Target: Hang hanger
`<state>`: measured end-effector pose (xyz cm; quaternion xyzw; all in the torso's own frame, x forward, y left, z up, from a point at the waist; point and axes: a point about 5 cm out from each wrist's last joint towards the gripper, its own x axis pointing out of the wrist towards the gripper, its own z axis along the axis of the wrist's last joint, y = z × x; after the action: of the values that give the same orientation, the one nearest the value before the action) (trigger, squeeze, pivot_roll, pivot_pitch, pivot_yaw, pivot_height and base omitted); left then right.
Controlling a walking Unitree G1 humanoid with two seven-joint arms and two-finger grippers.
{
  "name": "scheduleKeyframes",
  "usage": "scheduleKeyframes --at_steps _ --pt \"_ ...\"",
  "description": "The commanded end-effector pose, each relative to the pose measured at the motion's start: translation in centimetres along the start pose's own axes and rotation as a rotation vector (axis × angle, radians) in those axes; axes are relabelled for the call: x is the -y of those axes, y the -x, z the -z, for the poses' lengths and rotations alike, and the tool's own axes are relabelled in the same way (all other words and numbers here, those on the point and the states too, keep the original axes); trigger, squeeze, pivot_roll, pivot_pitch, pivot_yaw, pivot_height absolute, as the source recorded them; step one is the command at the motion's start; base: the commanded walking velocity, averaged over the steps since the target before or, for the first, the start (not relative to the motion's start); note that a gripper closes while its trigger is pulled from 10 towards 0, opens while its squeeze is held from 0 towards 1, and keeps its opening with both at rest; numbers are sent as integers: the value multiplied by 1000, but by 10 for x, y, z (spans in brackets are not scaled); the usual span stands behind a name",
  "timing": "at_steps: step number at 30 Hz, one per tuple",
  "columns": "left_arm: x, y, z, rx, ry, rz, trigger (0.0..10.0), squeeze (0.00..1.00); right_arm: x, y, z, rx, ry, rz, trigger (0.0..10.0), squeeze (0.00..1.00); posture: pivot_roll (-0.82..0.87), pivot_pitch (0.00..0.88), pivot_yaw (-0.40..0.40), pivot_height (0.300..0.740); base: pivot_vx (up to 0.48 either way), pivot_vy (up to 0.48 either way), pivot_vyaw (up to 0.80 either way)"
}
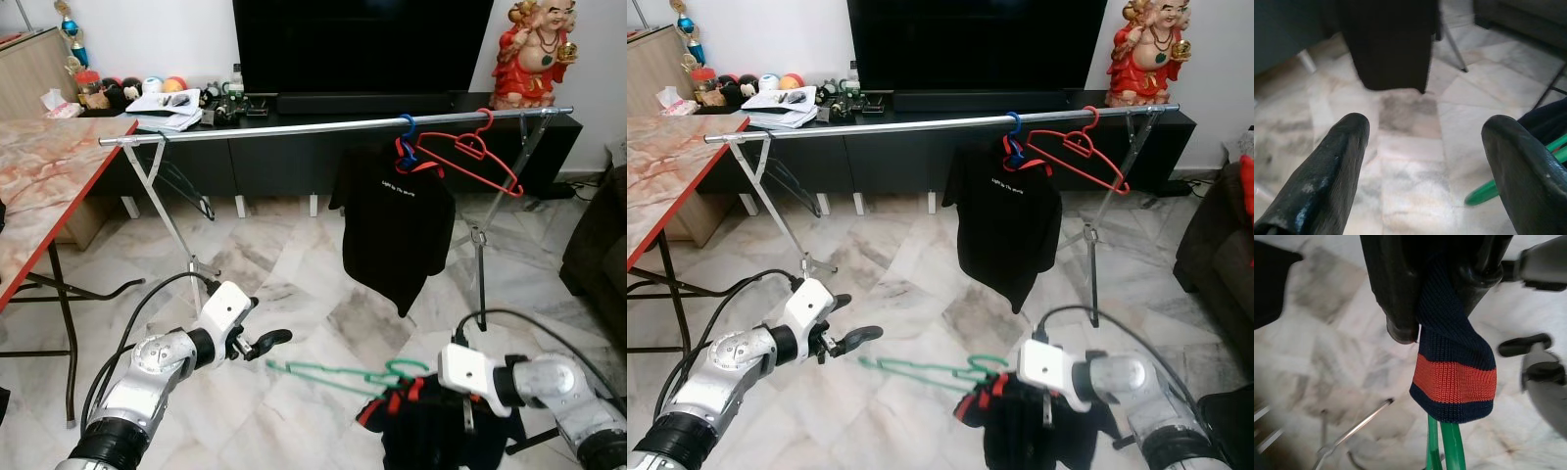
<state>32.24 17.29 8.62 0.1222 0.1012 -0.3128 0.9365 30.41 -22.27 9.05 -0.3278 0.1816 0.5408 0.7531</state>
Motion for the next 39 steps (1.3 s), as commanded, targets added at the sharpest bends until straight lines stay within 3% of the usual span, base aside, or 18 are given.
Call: scheduleKeyframes --at_steps 1,3,6,12,15,16,18,23,32,39 --pt "-11 5 5 -21 6 -80 10000 0 14 8 -16 47 62 61 0 0 -61 32 2 740 0 0 0" --pt "-24 11 15 -48 37 -206 10000 0 20 11 -27 66 109 72 0 0 -62 35 2 740 0 0 0" --pt "-30 15 24 -69 78 -289 10000 0 24 14 -36 86 136 81 0 0 -62 36 2 740 0 0 0" --pt "-22 19 51 -167 152 -326 10000 0 32 21 -59 123 216 102 0 0 -66 40 -1 740 0 0 0" --pt "-16 17 55 -185 132 -294 10000 0 32 22 -64 137 227 101 0 0 -66 40 -1 740 0 0 0" --pt "-3 11 55 -164 130 -198 10000 0 32 24 -71 156 242 103 0 0 -67 43 -3 740 0 0 0" --pt "8 6 51 -123 133 -117 10000 0 34 26 -79 186 255 121 0 0 -67 43 -3 740 0 0 0" --pt "16 -1 45 -74 145 -70 10000 0 36 29 -96 270 259 151 0 0 -71 44 -4 740 0 0 0" --pt "43 -14 28 27 128 183 10000 0 24 29 -115 302 312 93 0 0 -80 40 0 740 0 0 0" --pt "53 -13 31 -15 78 335 10000 0 18 26 -115 289 305 69 0 0 -79 31 3 740 0 0 0"
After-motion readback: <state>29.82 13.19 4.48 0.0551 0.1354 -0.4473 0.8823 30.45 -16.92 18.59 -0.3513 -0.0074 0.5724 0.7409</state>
